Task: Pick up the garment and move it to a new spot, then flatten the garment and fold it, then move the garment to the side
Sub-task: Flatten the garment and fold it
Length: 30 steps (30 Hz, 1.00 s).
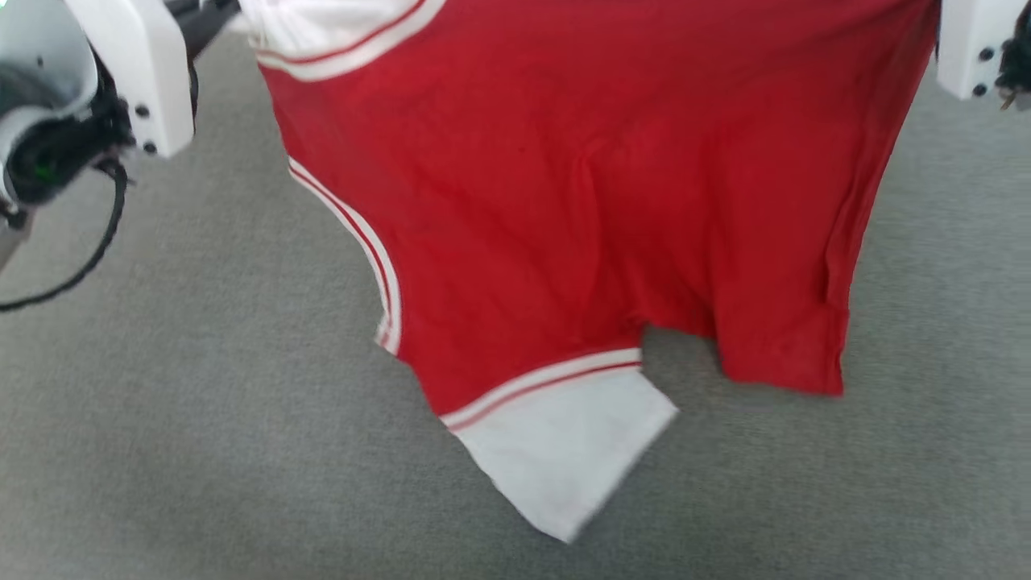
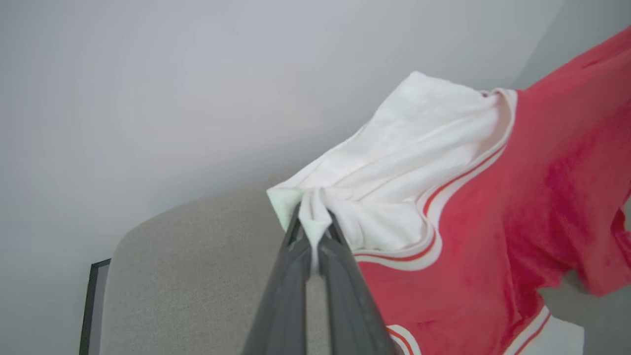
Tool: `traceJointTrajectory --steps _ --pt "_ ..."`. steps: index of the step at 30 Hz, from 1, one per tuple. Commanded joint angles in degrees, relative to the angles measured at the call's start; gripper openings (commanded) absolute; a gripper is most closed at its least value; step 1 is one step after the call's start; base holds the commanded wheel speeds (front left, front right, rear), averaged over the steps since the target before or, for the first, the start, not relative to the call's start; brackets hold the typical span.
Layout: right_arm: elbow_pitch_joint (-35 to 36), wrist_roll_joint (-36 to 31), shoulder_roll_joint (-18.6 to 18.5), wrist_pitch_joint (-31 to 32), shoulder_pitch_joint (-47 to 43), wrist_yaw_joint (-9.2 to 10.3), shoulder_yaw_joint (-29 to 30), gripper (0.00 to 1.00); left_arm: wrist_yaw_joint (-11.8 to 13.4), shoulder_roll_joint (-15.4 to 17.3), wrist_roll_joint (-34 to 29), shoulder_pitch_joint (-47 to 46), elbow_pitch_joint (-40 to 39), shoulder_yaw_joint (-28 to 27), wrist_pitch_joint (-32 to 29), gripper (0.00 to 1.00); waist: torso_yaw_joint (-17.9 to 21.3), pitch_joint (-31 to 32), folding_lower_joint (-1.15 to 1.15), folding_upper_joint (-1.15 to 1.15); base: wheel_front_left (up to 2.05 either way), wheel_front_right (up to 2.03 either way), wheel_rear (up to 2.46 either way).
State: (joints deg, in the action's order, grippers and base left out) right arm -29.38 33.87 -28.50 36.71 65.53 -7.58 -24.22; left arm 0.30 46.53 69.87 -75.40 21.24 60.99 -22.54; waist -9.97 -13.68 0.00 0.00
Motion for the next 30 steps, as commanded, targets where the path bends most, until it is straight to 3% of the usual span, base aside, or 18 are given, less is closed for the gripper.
traceJointTrajectory --steps 1,6,13,23,26,30 --pt "0.61 -0.79 0.87 -0.10 0.79 0.16 0.96 0.00 0.50 -0.26 -1.41 -1.75 0.97 -0.27 -0.35 0.00 1.70 1.71 0.00 0.00 0.00 0.00 0.00" --pt "0.75 -3.90 2.66 0.07 1.70 0.15 3.68 0.00 -0.16 -2.82 -3.32 -6.12 4.92 -0.33 0.15 0.00 2.93 2.30 0.00 0.00 0.00 0.00 0.00" --pt "-2.76 -10.64 6.04 -3.53 5.25 0.15 6.27 0.00 -0.42 -6.91 -7.90 -12.36 13.23 -1.71 7.48 0.00 4.36 -0.24 0.00 0.00 0.00 0.00 0.00" --pt "-14.97 -32.23 13.90 -30.82 17.60 0.16 16.71 0.00 -0.01 -13.18 -19.10 -25.66 27.86 -4.60 35.02 0.00 5.06 -6.34 0.00 0.00 0.00 0.00 0.00" --pt "-17.56 -38.22 15.27 -37.73 19.21 0.16 18.74 0.00 -1.23 -14.78 -20.84 -26.26 29.19 -6.38 37.56 0.00 4.45 -7.31 0.00 0.00 0.00 0.00 0.00" --pt "-22.95 -41.01 17.31 -39.69 17.91 0.15 19.53 0.00 -4.01 -14.83 -23.46 -20.70 27.99 -9.25 37.75 0.00 3.66 -7.84 0.00 0.00 0.00 0.00 0.00"
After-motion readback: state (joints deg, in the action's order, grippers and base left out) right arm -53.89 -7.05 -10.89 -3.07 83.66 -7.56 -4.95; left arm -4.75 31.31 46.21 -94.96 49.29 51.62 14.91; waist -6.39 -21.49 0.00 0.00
